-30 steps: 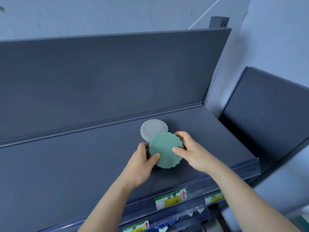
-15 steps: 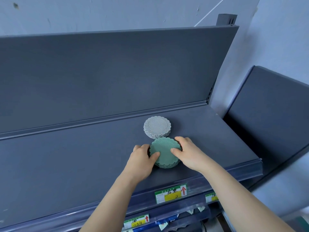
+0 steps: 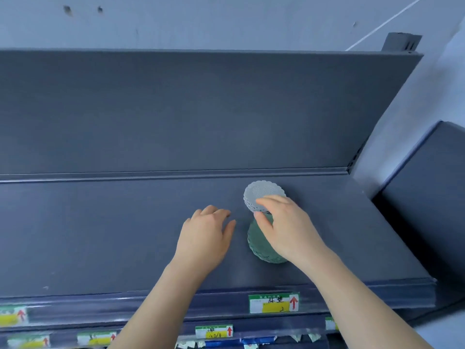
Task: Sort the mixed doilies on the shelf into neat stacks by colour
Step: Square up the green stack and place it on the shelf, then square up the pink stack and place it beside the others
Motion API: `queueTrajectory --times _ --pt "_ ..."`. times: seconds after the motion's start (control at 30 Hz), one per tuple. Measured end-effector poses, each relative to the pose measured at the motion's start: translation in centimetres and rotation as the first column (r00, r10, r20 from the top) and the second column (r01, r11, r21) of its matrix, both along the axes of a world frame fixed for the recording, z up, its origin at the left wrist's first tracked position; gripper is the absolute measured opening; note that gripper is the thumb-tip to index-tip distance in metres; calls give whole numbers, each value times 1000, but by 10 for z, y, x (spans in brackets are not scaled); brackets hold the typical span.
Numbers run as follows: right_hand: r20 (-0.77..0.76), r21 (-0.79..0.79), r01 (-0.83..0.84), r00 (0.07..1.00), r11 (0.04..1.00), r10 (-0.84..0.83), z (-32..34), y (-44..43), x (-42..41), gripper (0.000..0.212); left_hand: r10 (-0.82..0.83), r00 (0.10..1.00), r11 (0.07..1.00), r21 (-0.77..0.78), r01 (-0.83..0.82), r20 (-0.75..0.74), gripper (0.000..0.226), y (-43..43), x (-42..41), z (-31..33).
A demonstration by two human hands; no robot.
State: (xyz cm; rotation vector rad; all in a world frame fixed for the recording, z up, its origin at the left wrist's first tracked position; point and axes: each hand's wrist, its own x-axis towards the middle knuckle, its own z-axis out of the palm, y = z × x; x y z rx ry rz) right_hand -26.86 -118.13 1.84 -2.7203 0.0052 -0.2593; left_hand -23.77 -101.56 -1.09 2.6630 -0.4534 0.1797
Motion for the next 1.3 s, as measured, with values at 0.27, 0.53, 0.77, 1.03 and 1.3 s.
queueTrajectory --times 0.27,0.53,0.77,1.03,1.3 --pt "31 -54 -342 938 938 344 17 124 23 37 257 952 963 37 -267 164 22 128 -18 12" --pt "28 -52 -650 758 758 651 17 341 30 36 538 824 835 22 -550 179 27 327 -64 15" --pt "26 -15 -792 610 611 792 17 550 19 37 690 698 689 122 -715 191 29 520 -111 30" --pt "26 55 -884 467 465 884 19 745 29 34 836 523 523 47 -851 164 30 690 -130 33" --pt "34 63 -922 385 383 922 18 932 80 33 914 394 396 -6 -918 95 28 859 -95 31"
